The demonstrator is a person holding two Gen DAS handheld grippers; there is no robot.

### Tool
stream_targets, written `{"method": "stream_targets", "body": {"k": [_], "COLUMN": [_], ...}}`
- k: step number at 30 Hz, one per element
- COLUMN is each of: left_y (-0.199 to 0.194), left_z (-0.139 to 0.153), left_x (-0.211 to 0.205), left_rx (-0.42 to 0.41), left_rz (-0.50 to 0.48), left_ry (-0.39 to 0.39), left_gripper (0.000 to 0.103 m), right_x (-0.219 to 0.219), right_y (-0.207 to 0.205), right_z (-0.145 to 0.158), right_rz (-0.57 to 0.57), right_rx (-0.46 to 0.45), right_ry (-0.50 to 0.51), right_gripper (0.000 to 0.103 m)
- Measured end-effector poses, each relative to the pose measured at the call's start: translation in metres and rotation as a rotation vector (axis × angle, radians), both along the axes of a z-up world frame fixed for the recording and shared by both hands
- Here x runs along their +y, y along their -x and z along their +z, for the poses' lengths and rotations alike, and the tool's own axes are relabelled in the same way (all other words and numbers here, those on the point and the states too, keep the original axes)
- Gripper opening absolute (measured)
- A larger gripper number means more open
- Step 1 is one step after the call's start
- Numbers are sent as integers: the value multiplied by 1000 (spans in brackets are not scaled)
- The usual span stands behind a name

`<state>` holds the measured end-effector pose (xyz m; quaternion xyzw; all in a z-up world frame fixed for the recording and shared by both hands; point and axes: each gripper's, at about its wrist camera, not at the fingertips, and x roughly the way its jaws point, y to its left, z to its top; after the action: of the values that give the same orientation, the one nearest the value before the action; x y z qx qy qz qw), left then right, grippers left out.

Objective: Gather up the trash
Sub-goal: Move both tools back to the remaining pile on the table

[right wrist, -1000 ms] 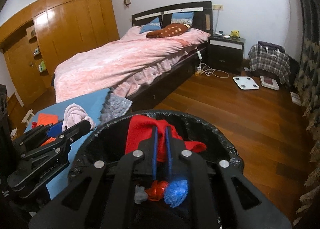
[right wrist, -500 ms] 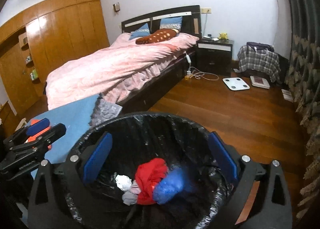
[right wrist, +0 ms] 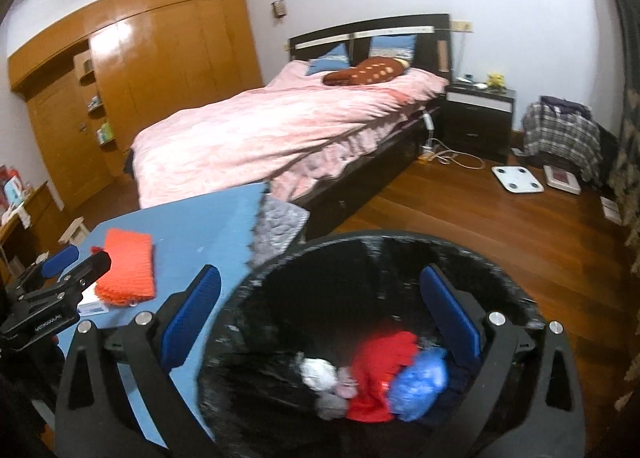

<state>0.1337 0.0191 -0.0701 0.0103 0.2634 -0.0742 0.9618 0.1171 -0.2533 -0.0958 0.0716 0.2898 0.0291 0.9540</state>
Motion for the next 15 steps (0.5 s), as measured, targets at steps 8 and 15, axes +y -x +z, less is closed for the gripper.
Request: {"method": "stream_targets", "body": {"k": [8,15], "left_y": [8,9], "left_z": [-10,-22], "left_x": [62,103], "left_rx": [0,15], "left_rz": [125,213], "left_ry": [-25,-46], "left_gripper": [91,91], "right_x": [61,108], "right_y": [-21,-39], "right_z": [0,-7], "right_rz": [103,178], "right_rx": [4,18], "right_ry": [6,13], "right_gripper": [97,97]}}
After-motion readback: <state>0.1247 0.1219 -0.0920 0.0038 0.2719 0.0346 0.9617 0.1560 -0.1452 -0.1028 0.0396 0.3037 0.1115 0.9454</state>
